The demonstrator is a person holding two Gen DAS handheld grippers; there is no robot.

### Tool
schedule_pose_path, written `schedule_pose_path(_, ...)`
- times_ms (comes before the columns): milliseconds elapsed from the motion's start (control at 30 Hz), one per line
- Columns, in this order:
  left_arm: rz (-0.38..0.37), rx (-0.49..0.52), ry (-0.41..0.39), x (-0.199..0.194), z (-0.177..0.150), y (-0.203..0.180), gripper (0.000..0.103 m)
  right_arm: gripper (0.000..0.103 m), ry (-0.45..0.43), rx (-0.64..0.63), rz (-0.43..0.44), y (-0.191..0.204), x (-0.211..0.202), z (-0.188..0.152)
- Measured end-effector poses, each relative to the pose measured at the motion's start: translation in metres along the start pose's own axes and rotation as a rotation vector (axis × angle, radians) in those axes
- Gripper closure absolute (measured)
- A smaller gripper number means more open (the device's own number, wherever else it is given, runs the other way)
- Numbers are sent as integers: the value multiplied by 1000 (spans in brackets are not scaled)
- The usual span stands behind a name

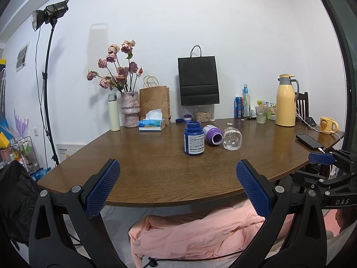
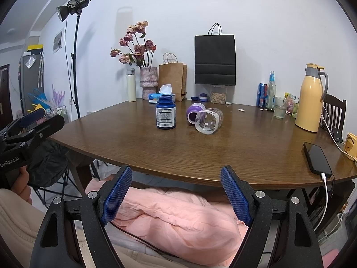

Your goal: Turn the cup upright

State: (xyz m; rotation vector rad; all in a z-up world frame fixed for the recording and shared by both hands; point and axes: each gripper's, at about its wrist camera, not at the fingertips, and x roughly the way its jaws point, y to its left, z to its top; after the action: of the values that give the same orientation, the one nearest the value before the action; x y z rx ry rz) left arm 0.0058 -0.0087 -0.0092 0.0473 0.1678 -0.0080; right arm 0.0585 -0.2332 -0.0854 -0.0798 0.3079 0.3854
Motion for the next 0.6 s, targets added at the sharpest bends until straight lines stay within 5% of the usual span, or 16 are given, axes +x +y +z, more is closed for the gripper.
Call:
schedule_pose_path(467,-3,1,0,3,-2,0,0,17,8,-4,12,-1,7,0)
schedule_pose_path(600,1,58,-55,10,12,1,0,17,3,5,8,-3,13,3)
